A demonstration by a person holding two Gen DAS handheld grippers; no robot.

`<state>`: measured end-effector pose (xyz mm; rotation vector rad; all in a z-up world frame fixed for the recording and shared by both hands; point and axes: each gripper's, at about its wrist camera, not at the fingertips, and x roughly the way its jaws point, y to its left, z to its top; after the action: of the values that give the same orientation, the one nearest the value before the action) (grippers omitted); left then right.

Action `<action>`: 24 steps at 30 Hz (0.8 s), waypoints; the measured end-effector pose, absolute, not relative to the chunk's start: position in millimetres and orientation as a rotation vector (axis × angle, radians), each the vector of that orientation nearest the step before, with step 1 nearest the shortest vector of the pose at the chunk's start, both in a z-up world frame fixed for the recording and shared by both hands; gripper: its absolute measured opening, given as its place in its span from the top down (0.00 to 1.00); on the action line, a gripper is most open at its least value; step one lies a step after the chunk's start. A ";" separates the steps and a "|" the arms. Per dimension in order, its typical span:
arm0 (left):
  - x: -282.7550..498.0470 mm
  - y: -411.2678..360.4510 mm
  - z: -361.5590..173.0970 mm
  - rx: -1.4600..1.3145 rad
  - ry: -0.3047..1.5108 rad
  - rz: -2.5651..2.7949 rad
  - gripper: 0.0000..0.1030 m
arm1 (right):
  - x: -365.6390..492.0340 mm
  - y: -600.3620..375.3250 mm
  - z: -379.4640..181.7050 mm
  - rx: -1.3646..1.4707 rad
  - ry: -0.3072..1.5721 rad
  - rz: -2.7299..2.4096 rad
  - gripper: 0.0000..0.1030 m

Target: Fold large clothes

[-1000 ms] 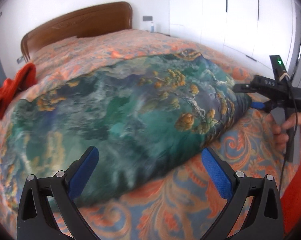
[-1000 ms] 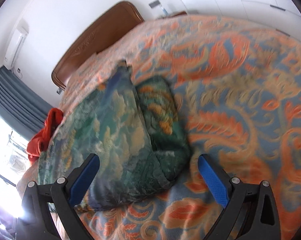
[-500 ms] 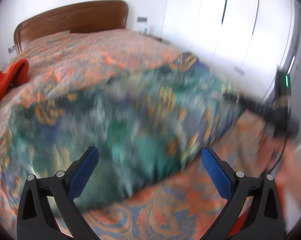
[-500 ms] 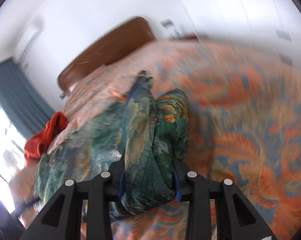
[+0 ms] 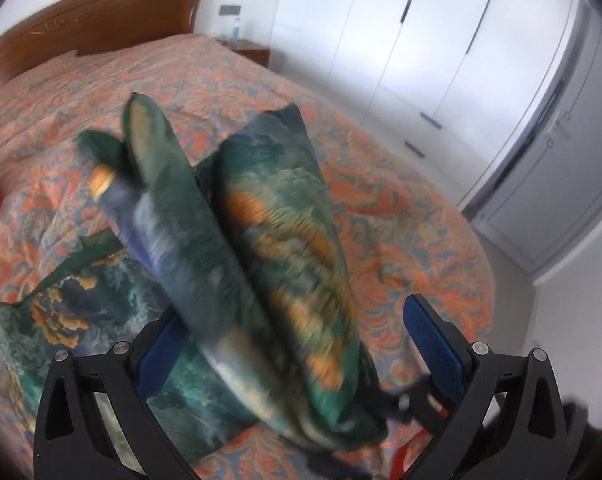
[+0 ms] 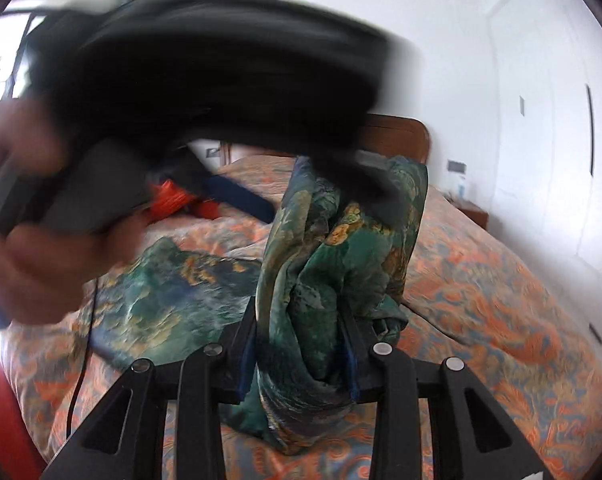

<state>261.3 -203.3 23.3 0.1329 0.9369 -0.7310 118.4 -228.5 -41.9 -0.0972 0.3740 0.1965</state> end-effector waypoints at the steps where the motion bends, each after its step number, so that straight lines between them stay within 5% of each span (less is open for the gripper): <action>1: 260.5 -204.6 20.3 0.154 0.944 -0.700 0.01 | 115.3 -216.3 -43.9 -0.141 0.362 0.202 0.67; 4: 259.0 -205.1 10.8 0.221 0.950 -0.621 0.03 | 108.7 -194.4 -49.1 -0.220 0.340 0.216 0.67; 8: 264.7 -201.9 -1.4 0.268 0.965 -0.547 0.57 | 111.1 -179.2 -54.7 -0.234 0.342 0.228 0.67; 11: 267.3 -192.7 -2.1 0.208 0.983 -0.566 0.71 | 111.0 -181.7 -54.8 -0.212 0.354 0.234 0.67; 14: 270.3 -180.4 4.7 0.192 0.973 -0.568 0.74 | 108.1 -188.7 -52.9 -0.189 0.360 0.237 0.61; 16: 273.5 -166.6 12.8 0.178 0.964 -0.568 0.74 | 102.0 -195.5 -45.3 -0.138 0.358 0.277 0.38; 24: 302.6 -80.0 26.9 0.054 0.960 -0.491 0.74 | 86.3 -236.1 -47.6 0.038 0.428 0.317 0.35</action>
<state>302.6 -80.0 26.9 0.0540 0.9595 -0.4908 86.3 -236.1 -47.6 0.0376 0.4275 0.3173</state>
